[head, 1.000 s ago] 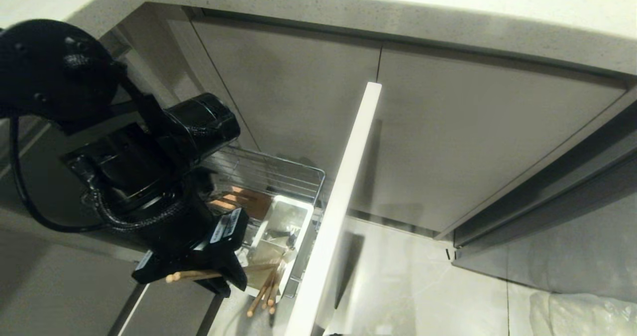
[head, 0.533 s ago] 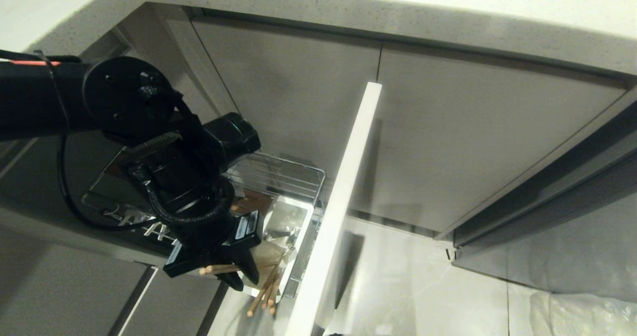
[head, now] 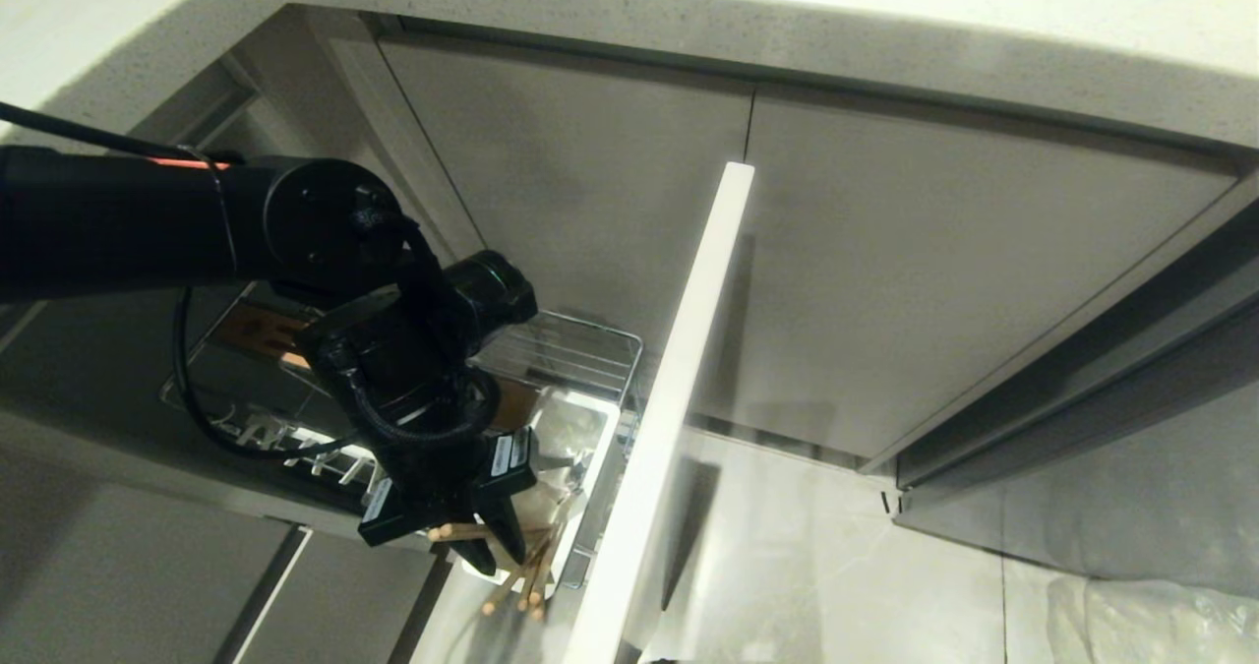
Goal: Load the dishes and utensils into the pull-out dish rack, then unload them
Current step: Pick up the chopsticks and place it in the cupboard
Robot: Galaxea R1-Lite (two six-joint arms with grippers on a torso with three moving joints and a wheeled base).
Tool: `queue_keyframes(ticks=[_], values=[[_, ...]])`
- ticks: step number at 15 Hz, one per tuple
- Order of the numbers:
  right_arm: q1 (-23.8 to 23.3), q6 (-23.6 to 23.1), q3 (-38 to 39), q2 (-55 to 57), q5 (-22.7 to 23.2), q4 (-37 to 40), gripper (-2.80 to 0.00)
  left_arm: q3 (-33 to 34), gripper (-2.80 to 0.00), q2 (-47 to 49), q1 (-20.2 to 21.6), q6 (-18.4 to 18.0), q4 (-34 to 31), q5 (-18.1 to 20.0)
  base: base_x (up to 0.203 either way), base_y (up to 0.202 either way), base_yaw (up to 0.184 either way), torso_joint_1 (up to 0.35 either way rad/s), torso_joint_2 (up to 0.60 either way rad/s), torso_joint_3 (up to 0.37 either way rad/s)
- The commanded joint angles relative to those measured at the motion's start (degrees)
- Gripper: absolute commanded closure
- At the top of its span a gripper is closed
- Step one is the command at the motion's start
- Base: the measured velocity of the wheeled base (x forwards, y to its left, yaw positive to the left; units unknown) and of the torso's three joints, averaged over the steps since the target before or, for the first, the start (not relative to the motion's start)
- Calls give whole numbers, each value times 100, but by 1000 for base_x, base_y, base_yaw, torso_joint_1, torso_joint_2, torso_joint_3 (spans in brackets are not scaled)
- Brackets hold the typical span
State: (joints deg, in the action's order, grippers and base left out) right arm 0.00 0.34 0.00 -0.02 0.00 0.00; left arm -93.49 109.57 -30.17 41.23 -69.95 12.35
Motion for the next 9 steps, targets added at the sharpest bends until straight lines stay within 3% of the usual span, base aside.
queue_keyframes(ticks=[1, 5, 6, 7, 9], values=[[0, 1, 0, 2, 0, 0, 0, -3, 0, 73, 3, 26, -36, 13, 0, 0, 0, 0, 0, 0], [0, 1, 0, 2, -9, 0, 0, -11, 0, 100, 3, 26, -36, 13, 0, 0, 0, 0, 0, 0], [0, 1, 0, 2, 0, 0, 0, -22, -150, 99, 3, 26, -39, 13, 0, 0, 0, 0, 0, 0], [0, 1, 0, 2, -7, 0, 0, -37, -280, 91, 3, 33, -52, 6, 0, 0, 0, 0, 0, 0], [0, 1, 0, 2, 0, 0, 0, -38, -280, 38, 3, 34, -71, 4, 0, 0, 0, 0, 0, 0]])
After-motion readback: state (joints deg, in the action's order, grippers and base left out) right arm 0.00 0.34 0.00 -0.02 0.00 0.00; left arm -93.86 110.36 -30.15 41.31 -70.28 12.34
